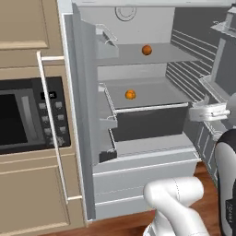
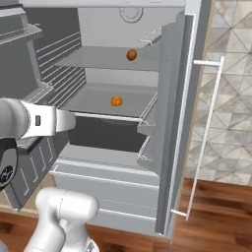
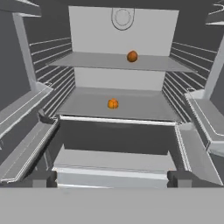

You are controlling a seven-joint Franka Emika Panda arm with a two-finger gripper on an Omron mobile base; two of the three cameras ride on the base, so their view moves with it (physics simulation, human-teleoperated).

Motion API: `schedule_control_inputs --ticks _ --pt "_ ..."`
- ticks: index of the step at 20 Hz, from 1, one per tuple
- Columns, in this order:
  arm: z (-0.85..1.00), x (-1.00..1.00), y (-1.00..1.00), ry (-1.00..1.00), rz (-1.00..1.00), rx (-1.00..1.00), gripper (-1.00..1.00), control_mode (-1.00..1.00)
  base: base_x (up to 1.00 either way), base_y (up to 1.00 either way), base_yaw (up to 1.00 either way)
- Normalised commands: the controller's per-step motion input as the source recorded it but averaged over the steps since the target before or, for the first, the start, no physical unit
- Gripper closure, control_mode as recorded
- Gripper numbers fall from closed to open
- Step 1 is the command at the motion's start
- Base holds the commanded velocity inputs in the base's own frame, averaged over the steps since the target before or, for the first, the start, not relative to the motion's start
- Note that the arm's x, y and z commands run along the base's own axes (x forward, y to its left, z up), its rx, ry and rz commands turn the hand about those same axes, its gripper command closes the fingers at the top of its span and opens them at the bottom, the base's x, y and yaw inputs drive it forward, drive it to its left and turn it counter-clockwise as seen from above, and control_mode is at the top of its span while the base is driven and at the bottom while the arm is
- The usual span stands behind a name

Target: Retrieve the mango and orange from the fridge and place them into the bowl on the dining table.

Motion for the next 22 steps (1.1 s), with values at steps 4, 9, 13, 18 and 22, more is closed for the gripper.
schedule_control_inputs --ticks 4,9,13,18,22 --pt "0.00 0.00 0.00 0.00 0.00 0.00 -1.00 1.00 1.00 0.00 0.00" --pt "0.00 0.00 0.00 0.00 0.00 0.00 -1.00 1.00 1.00 0.00 0.00" --pt "0.00 0.00 0.00 0.00 0.00 0.00 -1.00 1.00 1.00 0.00 0.00" --pt "0.00 0.40 -0.01 0.01 0.00 0.01 -1.00 -1.00 0.60 0.00 0.00" --pt "0.00 1.00 -0.03 0.05 0.00 0.02 -1.00 -1.00 0.00 0.00 0.00"
